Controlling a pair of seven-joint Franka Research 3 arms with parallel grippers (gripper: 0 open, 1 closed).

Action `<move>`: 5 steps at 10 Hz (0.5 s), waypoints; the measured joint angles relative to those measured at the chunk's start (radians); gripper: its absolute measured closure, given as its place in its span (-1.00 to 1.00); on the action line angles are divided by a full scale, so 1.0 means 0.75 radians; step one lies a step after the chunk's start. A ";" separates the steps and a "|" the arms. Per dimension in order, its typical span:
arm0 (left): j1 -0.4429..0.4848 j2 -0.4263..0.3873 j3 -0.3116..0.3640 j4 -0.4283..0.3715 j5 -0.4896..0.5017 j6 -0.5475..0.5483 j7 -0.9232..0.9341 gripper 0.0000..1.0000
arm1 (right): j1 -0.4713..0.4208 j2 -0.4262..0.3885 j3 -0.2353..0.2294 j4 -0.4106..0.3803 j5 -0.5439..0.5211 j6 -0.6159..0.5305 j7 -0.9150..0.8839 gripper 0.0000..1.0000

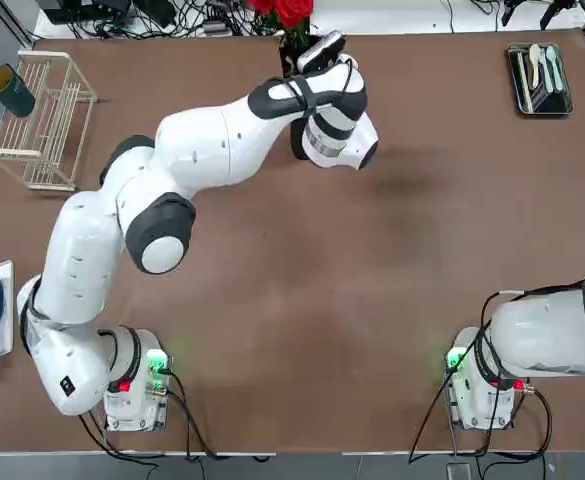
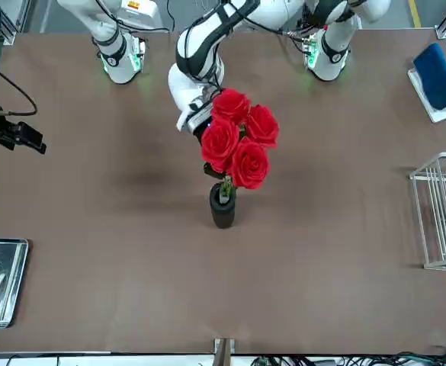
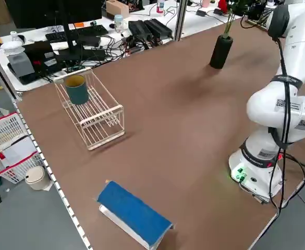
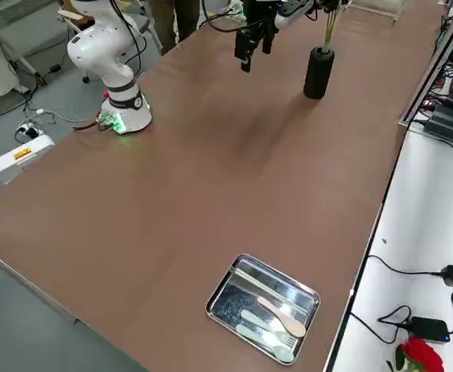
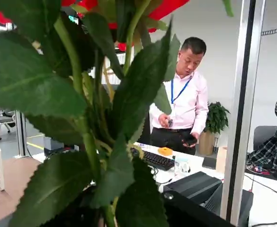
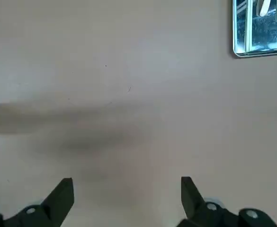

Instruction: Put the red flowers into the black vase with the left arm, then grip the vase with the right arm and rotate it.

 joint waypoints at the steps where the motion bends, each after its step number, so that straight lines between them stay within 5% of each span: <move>1: 0.000 0.009 0.000 0.000 0.000 0.000 -0.015 0.89 | 0.000 0.000 0.000 0.000 0.000 -0.001 0.000 -1.00; 5: -0.001 0.062 0.002 -0.003 0.000 0.001 -0.075 0.89 | 0.000 0.000 0.000 0.000 0.000 0.000 0.000 -1.00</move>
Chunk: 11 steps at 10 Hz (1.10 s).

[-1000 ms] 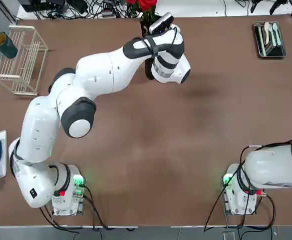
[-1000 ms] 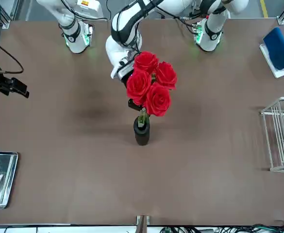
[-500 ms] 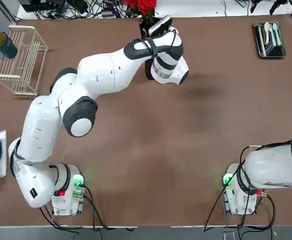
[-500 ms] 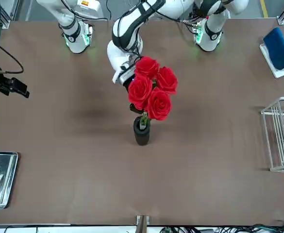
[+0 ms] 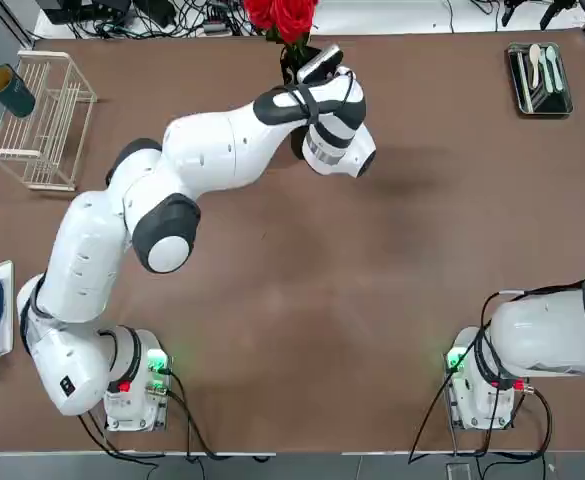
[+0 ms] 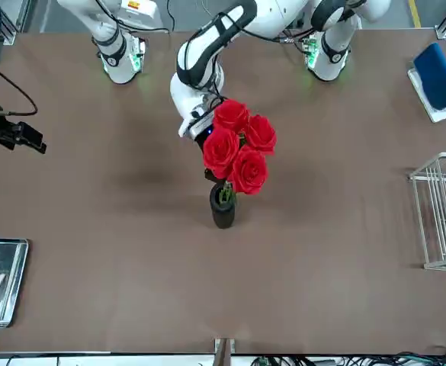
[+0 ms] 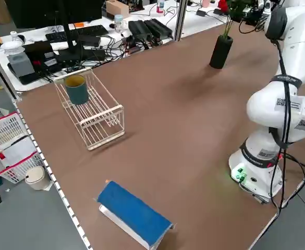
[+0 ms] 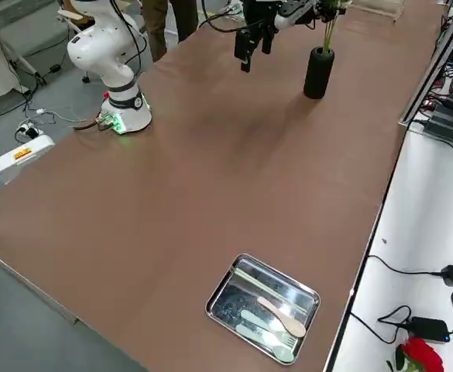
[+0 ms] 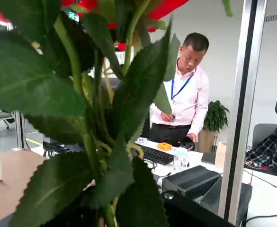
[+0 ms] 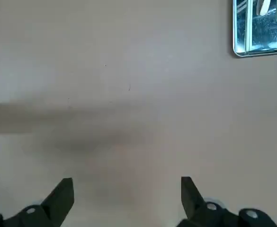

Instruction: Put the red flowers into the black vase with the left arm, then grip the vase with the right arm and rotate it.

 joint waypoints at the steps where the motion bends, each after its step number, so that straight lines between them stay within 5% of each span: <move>1: 0.000 0.026 0.007 -0.001 0.000 0.000 -0.020 0.89 | 0.000 0.000 0.000 0.000 -0.001 0.003 0.000 -1.00; 11: -0.029 0.125 0.031 -0.002 0.030 0.001 -0.075 0.89 | -0.006 0.000 -0.005 0.001 -0.002 0.003 0.000 -1.00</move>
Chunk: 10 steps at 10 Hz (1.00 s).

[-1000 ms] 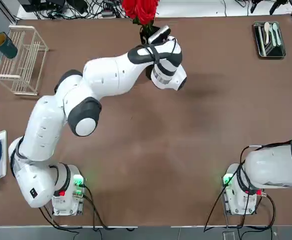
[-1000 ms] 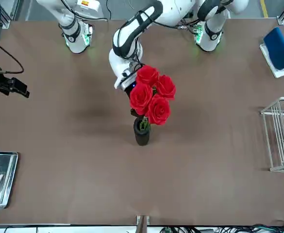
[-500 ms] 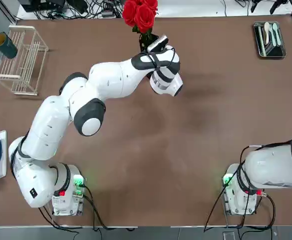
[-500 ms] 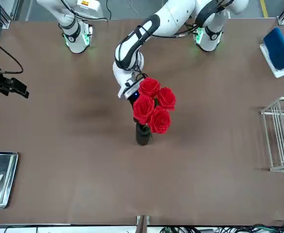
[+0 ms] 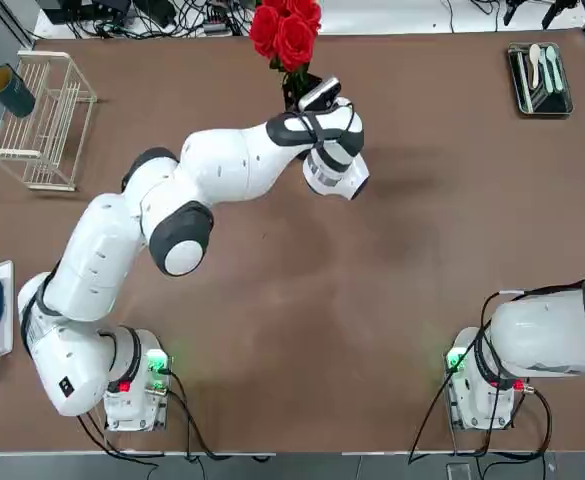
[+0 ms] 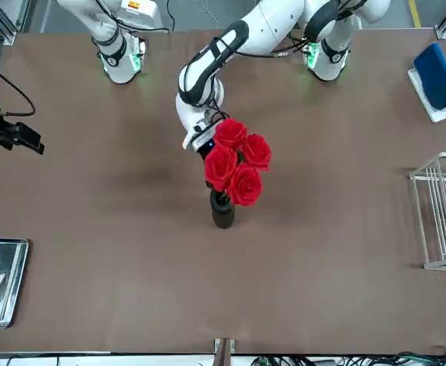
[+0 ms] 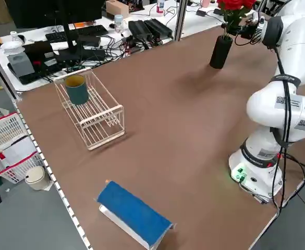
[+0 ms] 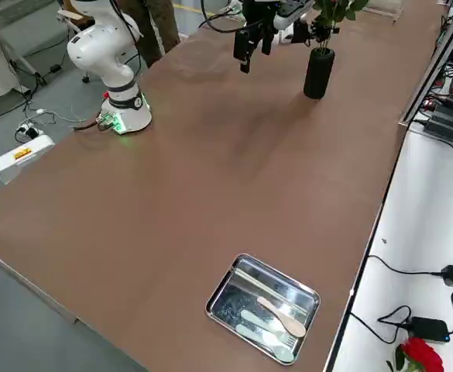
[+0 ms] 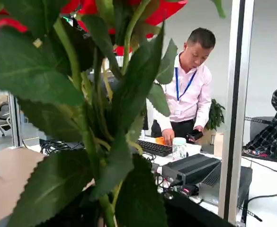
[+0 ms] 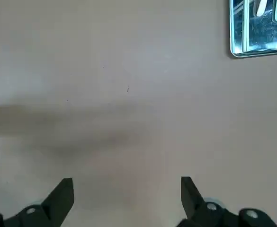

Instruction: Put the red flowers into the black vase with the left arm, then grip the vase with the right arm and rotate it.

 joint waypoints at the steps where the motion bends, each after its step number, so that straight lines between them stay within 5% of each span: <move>1: 0.000 0.014 0.000 0.000 0.000 0.000 -0.001 0.89 | 0.000 0.000 0.000 0.000 0.000 -0.001 0.000 -1.00; 4: 0.000 0.031 -0.004 0.001 0.000 0.000 -0.022 0.85 | 0.000 0.000 -0.002 0.000 0.000 -0.004 0.000 -1.00; 8: -0.004 0.031 -0.012 0.004 0.000 0.000 -0.023 0.50 | -0.002 0.000 -0.004 -0.001 0.000 -0.008 0.000 -1.00; 10: -0.010 0.031 -0.012 0.006 0.000 0.001 -0.023 0.00 | -0.002 0.000 -0.005 -0.002 0.000 -0.009 0.000 -1.00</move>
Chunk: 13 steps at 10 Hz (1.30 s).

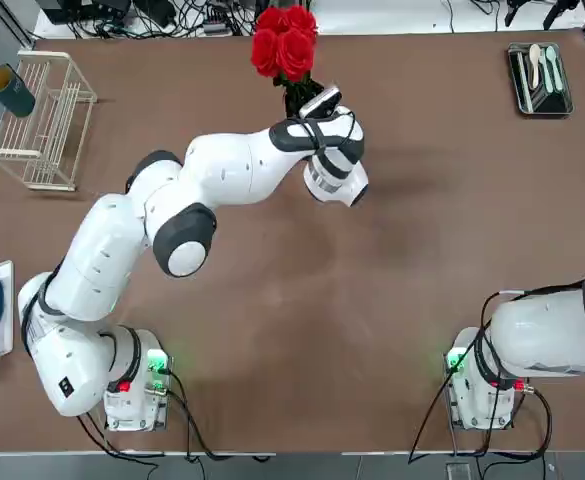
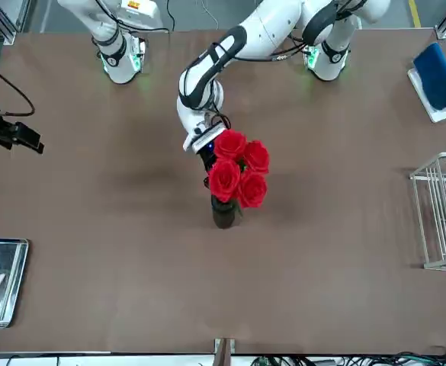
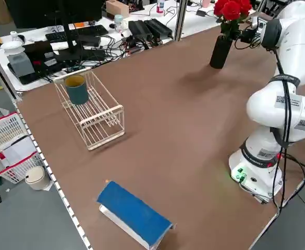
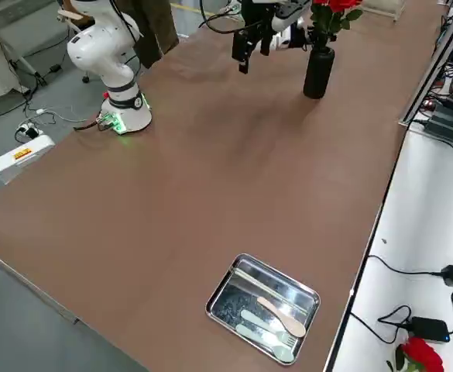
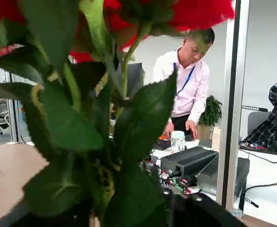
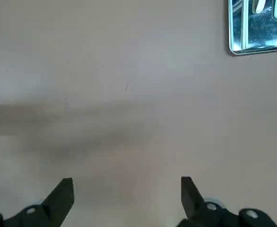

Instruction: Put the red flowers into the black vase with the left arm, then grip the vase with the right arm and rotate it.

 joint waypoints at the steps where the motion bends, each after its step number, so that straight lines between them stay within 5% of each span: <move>1: -0.006 0.000 -0.001 0.000 0.000 0.000 0.000 -0.31 | 0.000 0.000 0.000 0.000 0.000 0.000 0.000 -1.00; 5: -0.032 0.000 -0.002 0.001 0.000 0.000 0.000 -0.61 | 0.000 0.000 0.000 0.000 0.000 0.001 0.000 -1.00; 13: -0.059 -0.001 -0.010 0.008 -0.031 -0.013 -0.006 -0.81 | -0.007 0.000 -0.004 0.000 0.000 0.000 0.000 -1.00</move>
